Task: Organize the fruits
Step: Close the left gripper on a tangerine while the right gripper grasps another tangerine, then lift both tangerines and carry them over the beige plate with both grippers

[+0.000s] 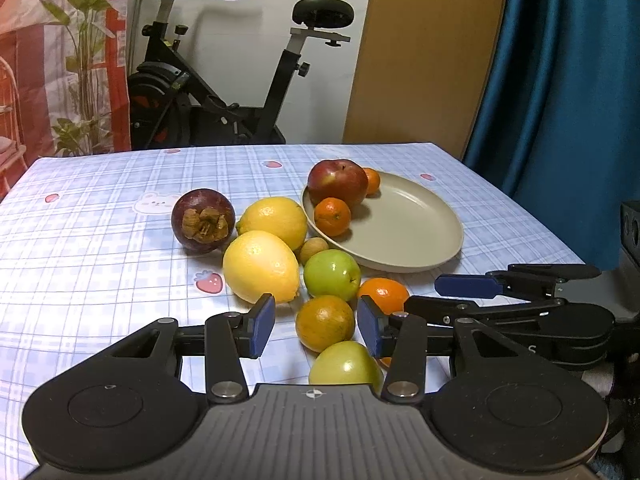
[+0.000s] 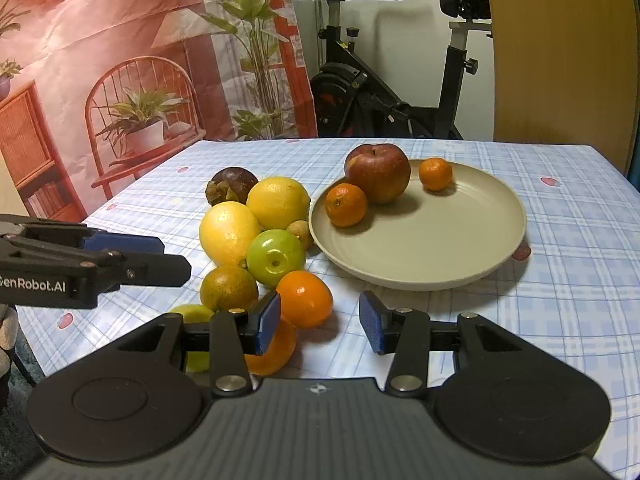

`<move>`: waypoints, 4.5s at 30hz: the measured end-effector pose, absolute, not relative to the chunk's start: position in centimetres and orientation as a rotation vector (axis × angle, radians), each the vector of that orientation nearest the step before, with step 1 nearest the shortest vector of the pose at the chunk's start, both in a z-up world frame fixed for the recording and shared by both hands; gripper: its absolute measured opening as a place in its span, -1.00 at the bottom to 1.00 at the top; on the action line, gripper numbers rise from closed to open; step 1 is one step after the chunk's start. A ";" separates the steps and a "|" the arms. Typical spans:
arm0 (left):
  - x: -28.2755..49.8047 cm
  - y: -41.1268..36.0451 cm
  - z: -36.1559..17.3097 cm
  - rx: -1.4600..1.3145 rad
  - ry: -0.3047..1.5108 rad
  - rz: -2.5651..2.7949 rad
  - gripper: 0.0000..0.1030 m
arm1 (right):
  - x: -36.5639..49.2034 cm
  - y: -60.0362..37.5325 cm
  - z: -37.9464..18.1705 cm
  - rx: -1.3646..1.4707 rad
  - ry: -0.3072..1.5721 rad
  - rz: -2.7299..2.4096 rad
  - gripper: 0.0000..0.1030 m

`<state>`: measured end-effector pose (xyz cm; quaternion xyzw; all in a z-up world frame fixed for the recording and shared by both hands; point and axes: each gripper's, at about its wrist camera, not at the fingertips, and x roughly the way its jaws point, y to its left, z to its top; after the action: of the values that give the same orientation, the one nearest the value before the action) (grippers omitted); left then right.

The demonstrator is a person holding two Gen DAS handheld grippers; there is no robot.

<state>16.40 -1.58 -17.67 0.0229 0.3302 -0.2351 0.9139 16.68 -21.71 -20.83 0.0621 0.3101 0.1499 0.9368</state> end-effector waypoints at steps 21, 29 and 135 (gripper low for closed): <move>15.8 -8.1 -20.4 0.259 0.709 -0.668 -0.17 | 17.0 -25.5 -20.8 0.212 0.640 0.208 -0.09; 16.6 -8.0 -21.3 0.262 0.733 -0.629 -0.23 | 17.2 -25.0 -21.2 0.221 0.651 0.241 -0.09; 19.6 -9.2 -13.6 0.265 0.497 -0.593 -0.34 | 19.7 -29.1 -13.7 0.269 0.499 0.283 -0.25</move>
<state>19.62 -9.24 -13.55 0.1290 0.2417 -0.2884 0.9175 19.69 -29.13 -13.65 0.1324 0.2454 0.1390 0.9502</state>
